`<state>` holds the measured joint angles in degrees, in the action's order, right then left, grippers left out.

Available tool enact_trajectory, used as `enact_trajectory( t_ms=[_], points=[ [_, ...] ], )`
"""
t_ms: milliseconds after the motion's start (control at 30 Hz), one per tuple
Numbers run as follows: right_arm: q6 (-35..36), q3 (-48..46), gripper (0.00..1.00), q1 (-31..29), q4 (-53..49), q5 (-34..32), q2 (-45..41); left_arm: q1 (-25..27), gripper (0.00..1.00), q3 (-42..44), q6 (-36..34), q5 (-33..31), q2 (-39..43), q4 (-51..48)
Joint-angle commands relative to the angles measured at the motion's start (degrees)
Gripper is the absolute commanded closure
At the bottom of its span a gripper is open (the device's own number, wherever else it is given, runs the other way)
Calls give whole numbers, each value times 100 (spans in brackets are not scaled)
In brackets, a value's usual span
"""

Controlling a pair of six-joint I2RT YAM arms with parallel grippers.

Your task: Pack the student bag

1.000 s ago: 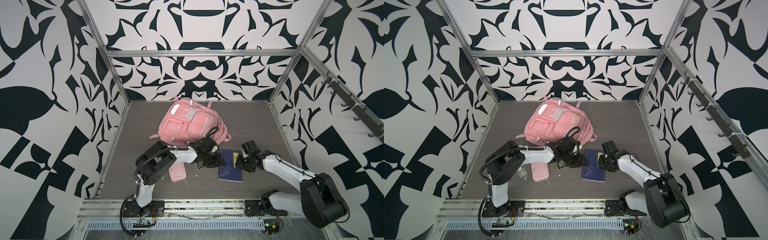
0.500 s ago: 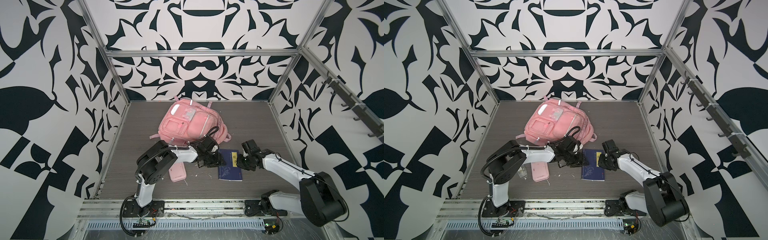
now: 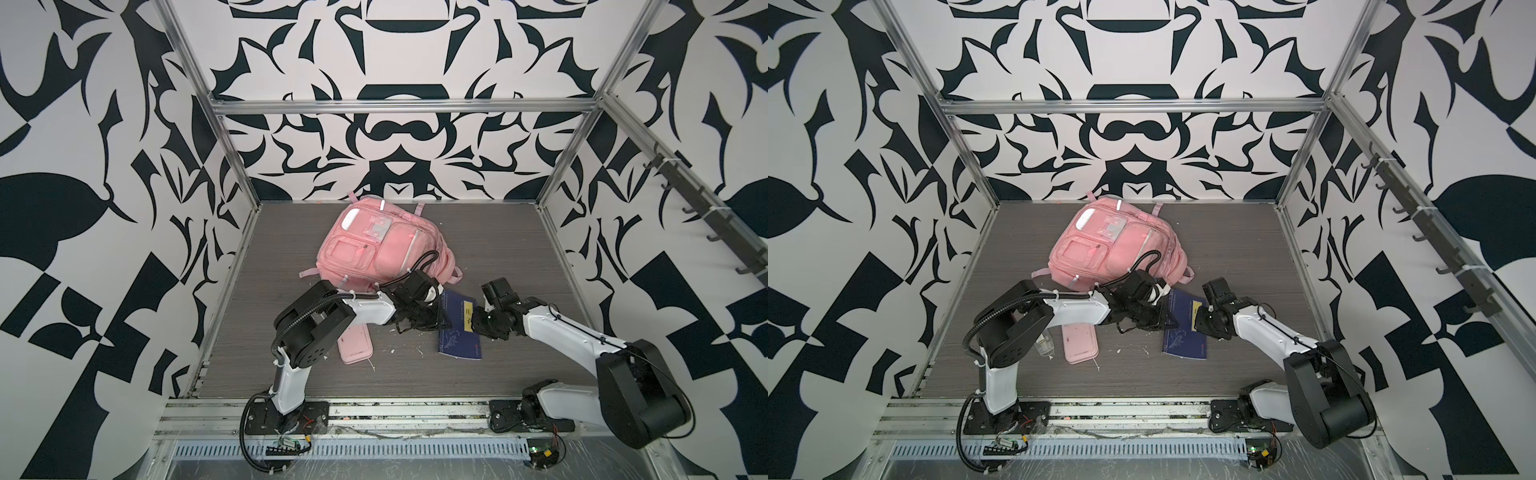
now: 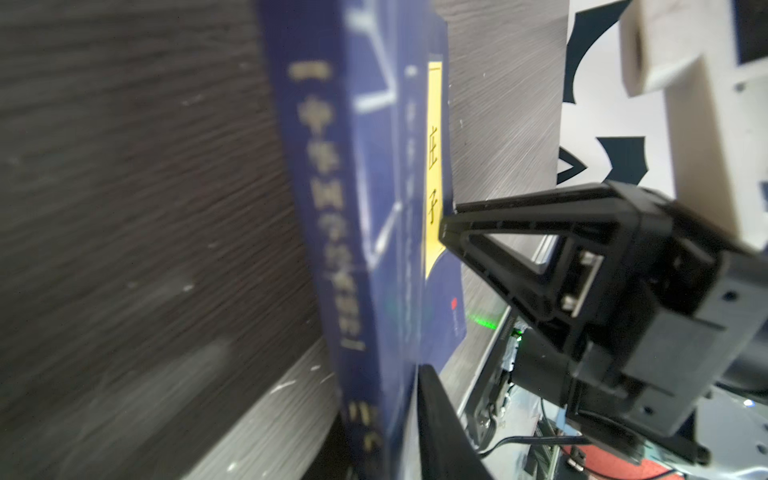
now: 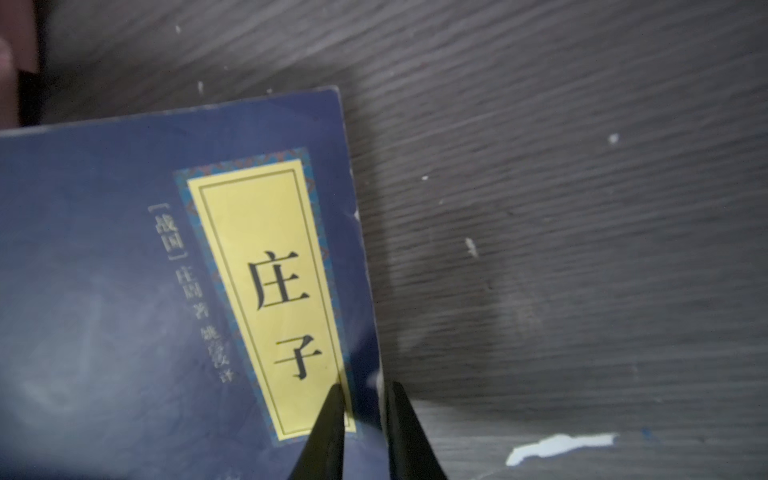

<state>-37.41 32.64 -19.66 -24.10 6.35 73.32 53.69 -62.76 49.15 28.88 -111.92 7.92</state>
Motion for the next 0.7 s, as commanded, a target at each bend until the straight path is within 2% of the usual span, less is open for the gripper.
enact_trajectory(
  t_ms=[0,133,367,500,667],
  points=[
    [-58,-179,71,-104,24,338,-15,62,88,-91,-45,204,197,372],
    [-9,-68,57,-100,-206,257,-378,28,100,-146,-286,254,357,245],
    [326,472,35,-30,-757,-37,-1385,-281,100,-115,-925,645,948,5],
    [417,713,30,49,-709,146,-1872,-531,100,6,-1137,1054,1273,57],
    [303,668,27,89,-77,846,-2346,-799,100,217,-1274,1627,1612,270]
  ],
)
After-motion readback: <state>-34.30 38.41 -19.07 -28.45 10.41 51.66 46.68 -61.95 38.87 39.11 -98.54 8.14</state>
